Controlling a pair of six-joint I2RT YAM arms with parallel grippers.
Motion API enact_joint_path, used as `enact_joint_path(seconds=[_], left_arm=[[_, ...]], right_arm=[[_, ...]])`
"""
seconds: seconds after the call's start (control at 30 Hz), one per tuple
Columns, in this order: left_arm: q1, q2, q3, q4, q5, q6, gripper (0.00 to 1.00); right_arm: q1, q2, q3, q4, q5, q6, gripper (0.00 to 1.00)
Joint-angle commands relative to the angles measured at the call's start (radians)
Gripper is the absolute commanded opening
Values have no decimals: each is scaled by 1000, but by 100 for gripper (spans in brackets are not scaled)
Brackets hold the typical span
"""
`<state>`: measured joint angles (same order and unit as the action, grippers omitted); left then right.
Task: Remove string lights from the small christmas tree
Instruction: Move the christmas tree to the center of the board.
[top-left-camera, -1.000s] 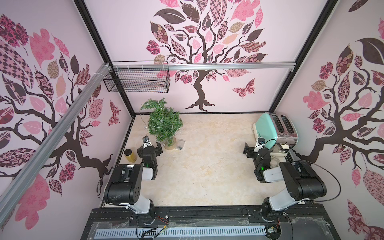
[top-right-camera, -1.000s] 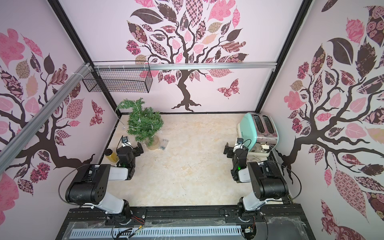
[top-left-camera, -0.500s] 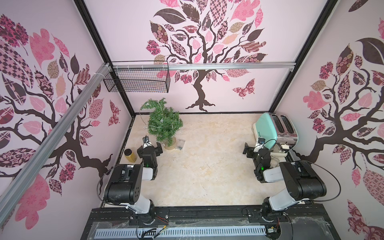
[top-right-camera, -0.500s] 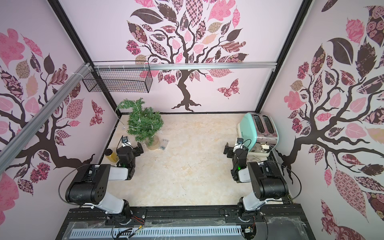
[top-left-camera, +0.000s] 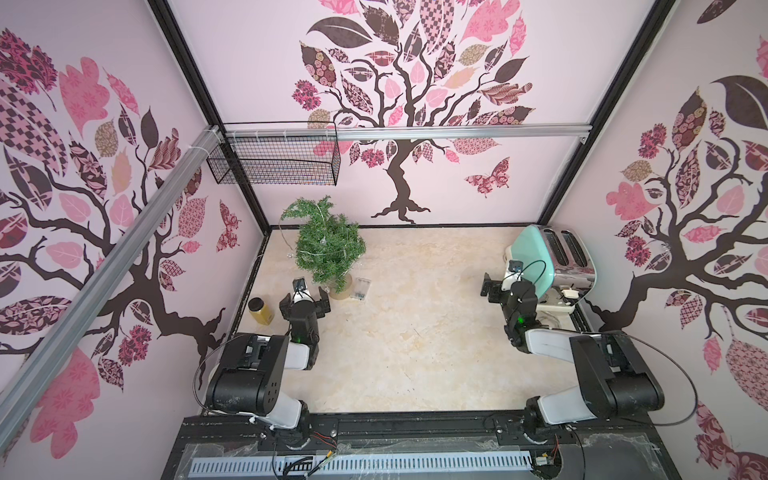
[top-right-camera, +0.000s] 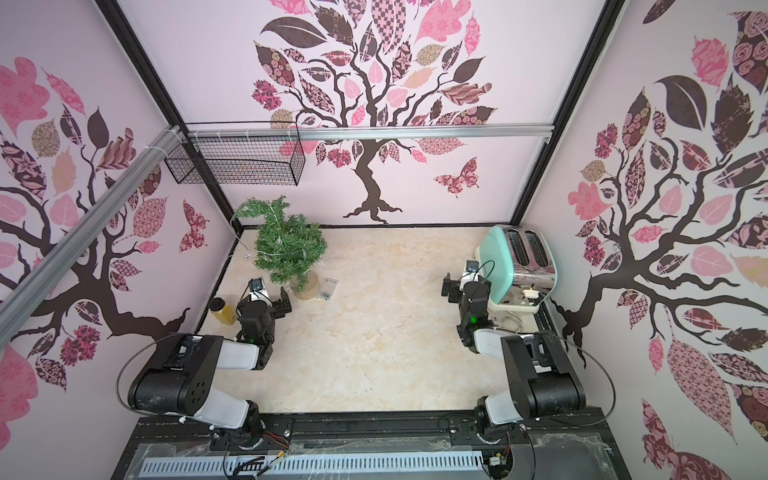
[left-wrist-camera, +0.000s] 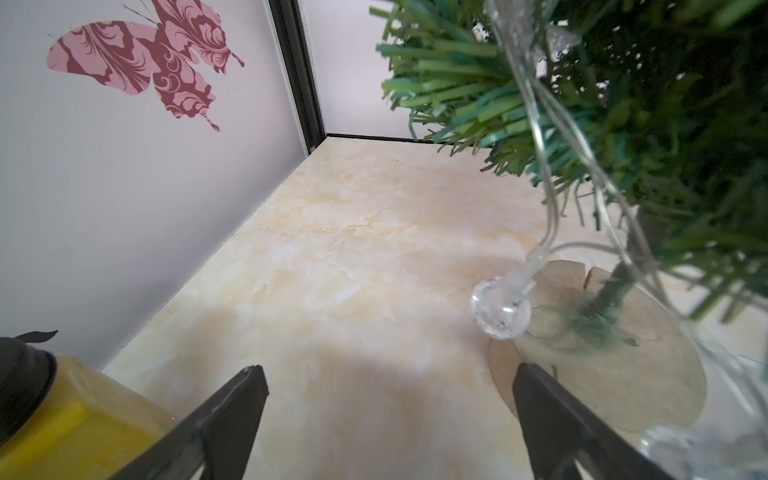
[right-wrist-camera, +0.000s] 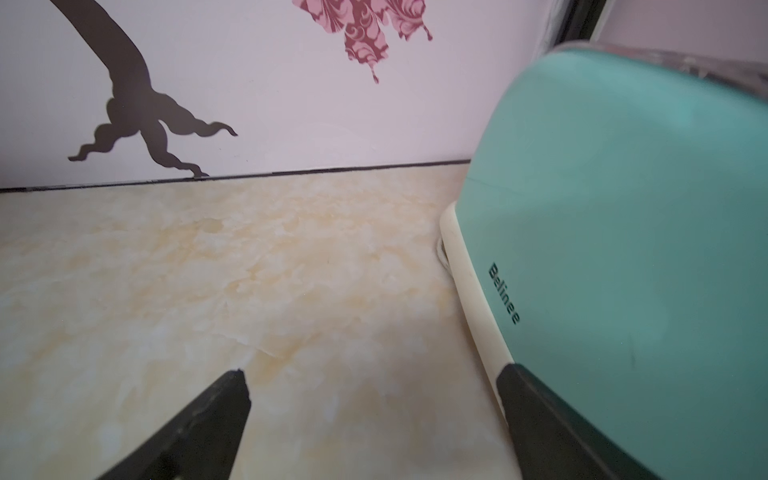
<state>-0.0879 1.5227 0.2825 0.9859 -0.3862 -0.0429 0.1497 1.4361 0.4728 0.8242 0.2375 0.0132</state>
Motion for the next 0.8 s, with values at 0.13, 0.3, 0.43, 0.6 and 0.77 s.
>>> enact_joint_path(seconds=[0.13, 0.3, 0.43, 0.6, 0.77], left_arm=[[1, -158, 45, -172, -160, -47, 98], [21, -367, 74, -436, -211, -223, 98], [26, -469, 118, -652, -336, -540, 98], [69, -486, 264, -899, -191, -694, 98], [130, -574, 266, -1063, -137, -989, 98]], right_arm=[[15, -94, 57, -113, 31, 160, 100], [13, -27, 204, -358, 80, 504, 100], [-83, 21, 264, -578, 4, 920, 100], [-134, 32, 153, -365, -187, 1012, 100], [-133, 33, 209, -424, -277, 913, 100]])
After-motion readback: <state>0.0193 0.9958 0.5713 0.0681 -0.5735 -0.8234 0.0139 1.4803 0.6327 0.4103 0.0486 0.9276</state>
